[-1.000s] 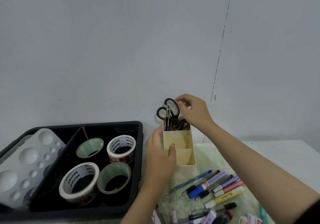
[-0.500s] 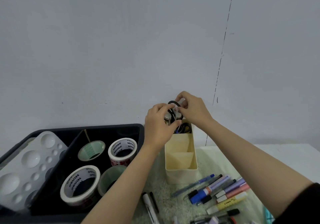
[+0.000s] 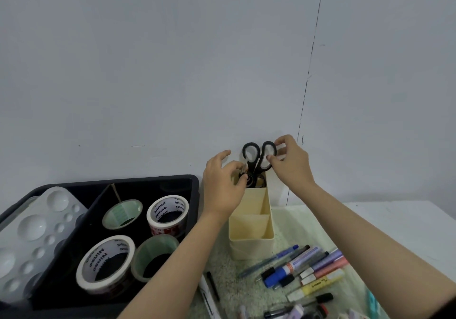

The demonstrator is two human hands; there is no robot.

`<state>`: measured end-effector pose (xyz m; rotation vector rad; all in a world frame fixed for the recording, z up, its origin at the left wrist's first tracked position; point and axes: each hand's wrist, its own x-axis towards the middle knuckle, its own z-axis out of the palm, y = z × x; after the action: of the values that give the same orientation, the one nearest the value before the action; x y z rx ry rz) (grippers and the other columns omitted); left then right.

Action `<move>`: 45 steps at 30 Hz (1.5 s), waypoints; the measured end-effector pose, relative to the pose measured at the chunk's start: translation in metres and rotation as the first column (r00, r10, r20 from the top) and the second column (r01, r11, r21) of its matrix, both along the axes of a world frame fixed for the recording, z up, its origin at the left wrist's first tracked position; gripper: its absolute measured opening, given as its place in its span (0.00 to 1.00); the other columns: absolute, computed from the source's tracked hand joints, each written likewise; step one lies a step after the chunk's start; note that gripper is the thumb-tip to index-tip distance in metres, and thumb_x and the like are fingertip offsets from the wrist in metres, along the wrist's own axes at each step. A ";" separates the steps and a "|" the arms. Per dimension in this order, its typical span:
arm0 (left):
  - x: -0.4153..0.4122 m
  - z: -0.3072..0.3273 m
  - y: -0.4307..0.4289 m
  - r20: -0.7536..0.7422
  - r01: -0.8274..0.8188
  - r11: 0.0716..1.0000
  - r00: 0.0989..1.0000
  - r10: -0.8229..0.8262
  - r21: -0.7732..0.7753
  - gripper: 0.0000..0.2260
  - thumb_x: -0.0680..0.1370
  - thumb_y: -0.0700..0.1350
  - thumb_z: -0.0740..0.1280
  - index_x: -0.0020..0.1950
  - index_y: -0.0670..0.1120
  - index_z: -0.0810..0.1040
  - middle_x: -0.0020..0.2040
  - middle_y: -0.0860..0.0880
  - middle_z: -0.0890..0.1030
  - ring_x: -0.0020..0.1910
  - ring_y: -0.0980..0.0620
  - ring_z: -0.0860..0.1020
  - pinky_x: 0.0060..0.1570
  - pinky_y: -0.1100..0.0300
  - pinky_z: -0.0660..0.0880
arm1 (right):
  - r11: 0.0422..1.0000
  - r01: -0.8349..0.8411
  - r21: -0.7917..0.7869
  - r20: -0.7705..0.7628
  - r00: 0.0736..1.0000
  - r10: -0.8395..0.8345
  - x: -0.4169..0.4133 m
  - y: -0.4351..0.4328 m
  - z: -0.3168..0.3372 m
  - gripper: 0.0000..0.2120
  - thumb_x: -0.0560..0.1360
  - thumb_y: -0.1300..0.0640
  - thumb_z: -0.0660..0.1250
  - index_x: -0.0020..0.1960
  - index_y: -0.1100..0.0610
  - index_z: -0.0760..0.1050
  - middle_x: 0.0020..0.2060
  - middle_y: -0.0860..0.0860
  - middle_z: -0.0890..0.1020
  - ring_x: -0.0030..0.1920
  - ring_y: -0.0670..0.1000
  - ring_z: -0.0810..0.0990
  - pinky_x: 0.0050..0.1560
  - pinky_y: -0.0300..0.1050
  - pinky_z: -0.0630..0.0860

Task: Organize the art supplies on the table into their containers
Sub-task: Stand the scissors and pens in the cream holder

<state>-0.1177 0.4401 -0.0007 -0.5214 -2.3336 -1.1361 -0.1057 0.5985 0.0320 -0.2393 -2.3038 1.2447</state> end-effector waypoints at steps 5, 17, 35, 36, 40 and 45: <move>-0.006 0.005 -0.012 0.087 -0.056 0.998 0.995 0.053 0.032 0.03 0.72 0.41 0.70 0.45 0.46 0.82 0.60 0.48 0.75 0.62 0.50 0.68 0.57 0.65 0.61 | 0.950 0.149 0.276 -0.217 0.972 -0.089 0.010 -0.012 -0.002 0.20 0.73 0.56 0.68 0.62 0.54 0.67 0.51 0.46 0.68 0.49 0.45 0.69 0.43 0.40 0.65; 0.000 0.016 -0.021 0.303 0.038 0.972 0.947 -0.110 0.233 0.04 0.72 0.38 0.69 0.38 0.45 0.77 0.35 0.52 0.79 0.32 0.60 0.75 0.35 0.72 0.71 | 0.891 -0.003 0.455 -0.064 0.997 0.036 0.020 -0.015 -0.025 0.06 0.73 0.52 0.68 0.47 0.52 0.79 0.42 0.48 0.76 0.45 0.48 0.73 0.45 0.42 0.67; 0.047 0.019 -0.025 0.137 -0.021 0.985 0.991 -0.003 0.171 0.22 0.73 0.37 0.69 0.65 0.47 0.70 0.58 0.55 0.68 0.58 0.58 0.67 0.57 0.66 0.63 | 0.931 -0.086 0.356 -0.058 0.992 0.114 0.077 0.005 -0.038 0.04 0.74 0.61 0.62 0.45 0.52 0.71 0.38 0.44 0.74 0.37 0.41 0.71 0.36 0.32 0.65; 0.056 0.015 -0.025 0.090 0.002 0.987 0.996 -0.017 0.161 0.21 0.73 0.37 0.69 0.64 0.47 0.70 0.58 0.55 0.69 0.58 0.59 0.67 0.59 0.66 0.63 | 0.922 -0.120 0.367 -0.013 0.991 0.134 0.085 0.010 -0.043 0.05 0.73 0.61 0.62 0.43 0.52 0.71 0.38 0.44 0.75 0.37 0.41 0.71 0.36 0.32 0.65; 0.095 -0.005 -0.023 -0.077 0.036 0.998 0.997 -0.031 0.057 0.16 0.71 0.36 0.70 0.57 0.47 0.74 0.53 0.54 0.71 0.53 0.62 0.67 0.56 0.76 0.60 | 0.785 -0.353 0.508 0.335 0.921 0.197 0.117 0.034 -0.066 0.07 0.74 0.59 0.62 0.43 0.46 0.74 0.41 0.41 0.75 0.42 0.40 0.71 0.41 0.31 0.63; 0.140 -0.030 -0.017 0.045 0.218 0.971 0.976 -0.214 -0.098 0.11 0.75 0.41 0.67 0.52 0.54 0.73 0.48 0.64 0.71 0.53 0.66 0.70 0.54 0.76 0.65 | 0.660 -0.421 0.622 0.477 0.872 0.108 0.139 0.051 -0.083 0.12 0.76 0.53 0.62 0.58 0.45 0.77 0.47 0.43 0.75 0.48 0.44 0.70 0.47 0.38 0.65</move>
<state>0.0220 0.4230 -0.0311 -0.8166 -2.4200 -1.1317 0.0335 0.6496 -0.0512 0.1619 -3.0864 0.3115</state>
